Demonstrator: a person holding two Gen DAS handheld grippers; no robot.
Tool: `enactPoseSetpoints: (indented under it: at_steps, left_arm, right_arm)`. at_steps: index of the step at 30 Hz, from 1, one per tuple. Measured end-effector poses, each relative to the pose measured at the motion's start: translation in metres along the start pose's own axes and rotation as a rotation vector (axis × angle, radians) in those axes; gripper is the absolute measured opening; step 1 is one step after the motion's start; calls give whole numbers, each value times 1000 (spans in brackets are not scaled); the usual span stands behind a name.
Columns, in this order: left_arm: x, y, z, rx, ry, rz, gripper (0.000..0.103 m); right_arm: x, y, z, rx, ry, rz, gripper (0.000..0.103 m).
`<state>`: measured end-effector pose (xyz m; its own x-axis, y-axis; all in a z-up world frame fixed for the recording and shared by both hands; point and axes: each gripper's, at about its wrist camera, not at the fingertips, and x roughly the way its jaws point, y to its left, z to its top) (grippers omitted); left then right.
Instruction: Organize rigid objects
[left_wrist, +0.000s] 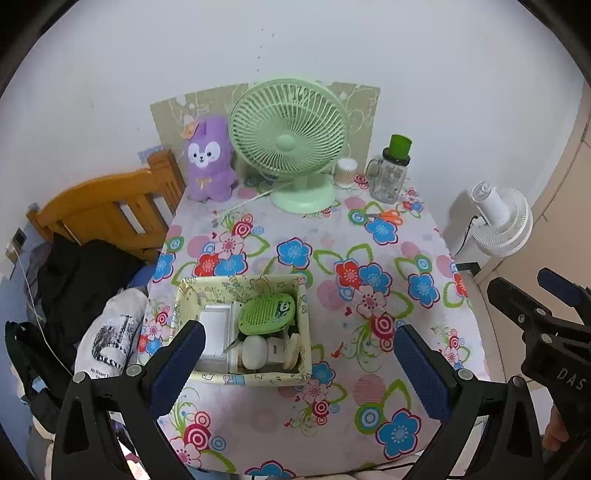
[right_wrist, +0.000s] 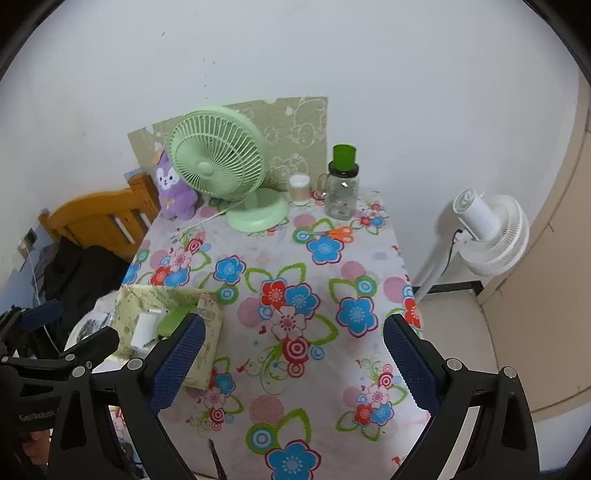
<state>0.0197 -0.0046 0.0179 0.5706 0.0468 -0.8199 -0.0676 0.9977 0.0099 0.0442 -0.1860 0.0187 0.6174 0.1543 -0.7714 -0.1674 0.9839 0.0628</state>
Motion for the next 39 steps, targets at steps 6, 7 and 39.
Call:
enactPoseSetpoints:
  at_steps: [6,7,39]
  left_arm:
    - [-10,-8,-3,-6,-19,-17,103]
    - [-11,-8,-4,-4,-22,-13,103]
    - [-17,-13,-8,-17,-58,16,103]
  right_arm:
    - [-10,-6,-3,5,-12,-16,98]
    - [-11,-7,-3,5,-15,-18,98]
    - [-16,-3,-7,-17,-37,-29,98]
